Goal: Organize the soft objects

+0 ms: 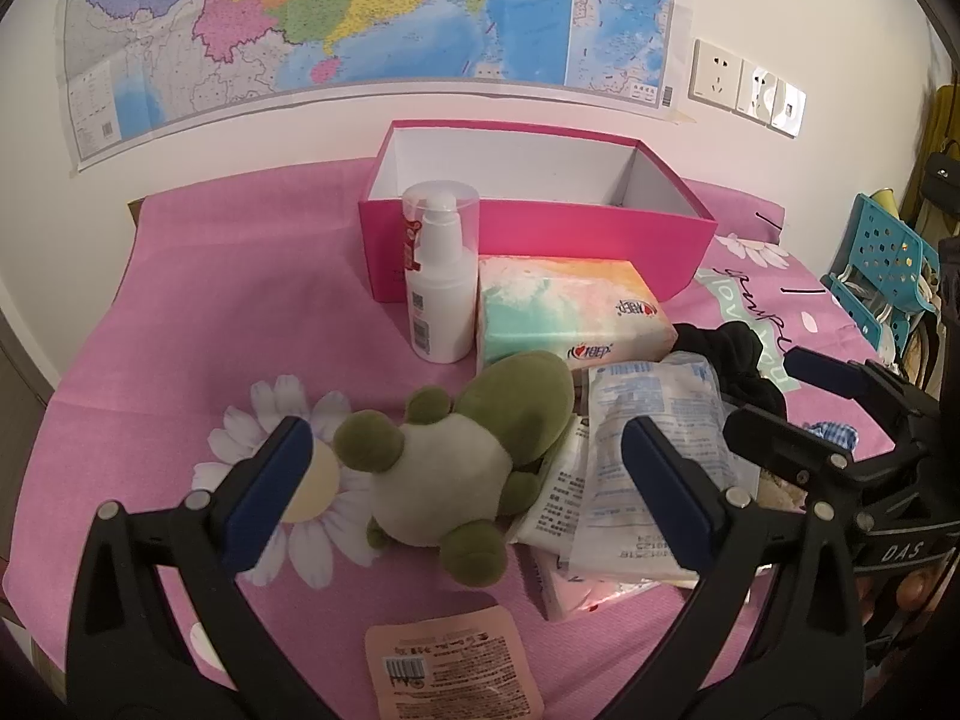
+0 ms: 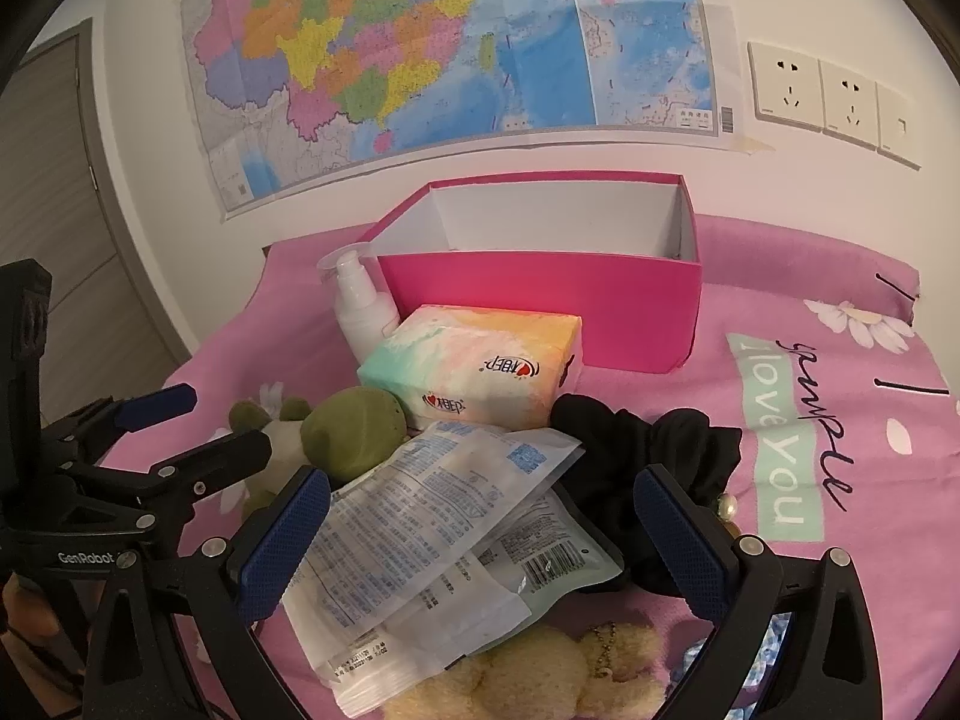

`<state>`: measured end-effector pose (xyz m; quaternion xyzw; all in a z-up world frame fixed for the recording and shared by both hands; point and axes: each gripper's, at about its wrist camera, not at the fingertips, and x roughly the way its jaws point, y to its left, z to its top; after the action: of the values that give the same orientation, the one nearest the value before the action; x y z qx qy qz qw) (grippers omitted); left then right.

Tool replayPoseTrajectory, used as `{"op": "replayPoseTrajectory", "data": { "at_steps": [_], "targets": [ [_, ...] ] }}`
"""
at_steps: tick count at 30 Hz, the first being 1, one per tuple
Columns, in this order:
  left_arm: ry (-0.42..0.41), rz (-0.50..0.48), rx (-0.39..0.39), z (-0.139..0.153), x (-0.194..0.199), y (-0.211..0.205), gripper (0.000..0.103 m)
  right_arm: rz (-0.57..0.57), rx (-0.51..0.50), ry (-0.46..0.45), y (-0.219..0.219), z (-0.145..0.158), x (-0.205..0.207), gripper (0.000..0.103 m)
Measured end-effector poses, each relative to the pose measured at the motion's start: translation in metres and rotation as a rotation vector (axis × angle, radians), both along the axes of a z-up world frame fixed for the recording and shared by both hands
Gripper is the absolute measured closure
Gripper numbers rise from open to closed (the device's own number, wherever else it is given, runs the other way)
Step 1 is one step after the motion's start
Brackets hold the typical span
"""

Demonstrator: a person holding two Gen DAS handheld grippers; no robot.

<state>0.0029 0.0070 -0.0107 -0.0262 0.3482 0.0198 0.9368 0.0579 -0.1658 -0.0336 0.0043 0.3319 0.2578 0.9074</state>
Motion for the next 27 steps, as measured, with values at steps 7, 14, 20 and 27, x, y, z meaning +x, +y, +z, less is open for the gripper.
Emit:
{"op": "replayPoseTrajectory", "data": {
  "at_steps": [7,14,20,27],
  "targets": [
    [0.002,0.0,0.001,0.0,0.0,0.0,0.0,0.017,0.0,-0.002,0.004,0.0,0.0,0.0],
    [0.008,0.003,0.0,-0.001,0.003,0.003,0.0,0.04,0.005,0.019,0.008,-0.001,0.004,0.0],
    [0.017,0.005,-0.002,-0.004,0.006,0.005,0.0,0.057,0.006,0.032,0.011,-0.002,0.008,0.0],
    [0.025,0.007,-0.003,-0.008,0.009,0.01,0.0,0.084,0.016,0.045,0.016,-0.001,0.014,0.002]
  ]
}}
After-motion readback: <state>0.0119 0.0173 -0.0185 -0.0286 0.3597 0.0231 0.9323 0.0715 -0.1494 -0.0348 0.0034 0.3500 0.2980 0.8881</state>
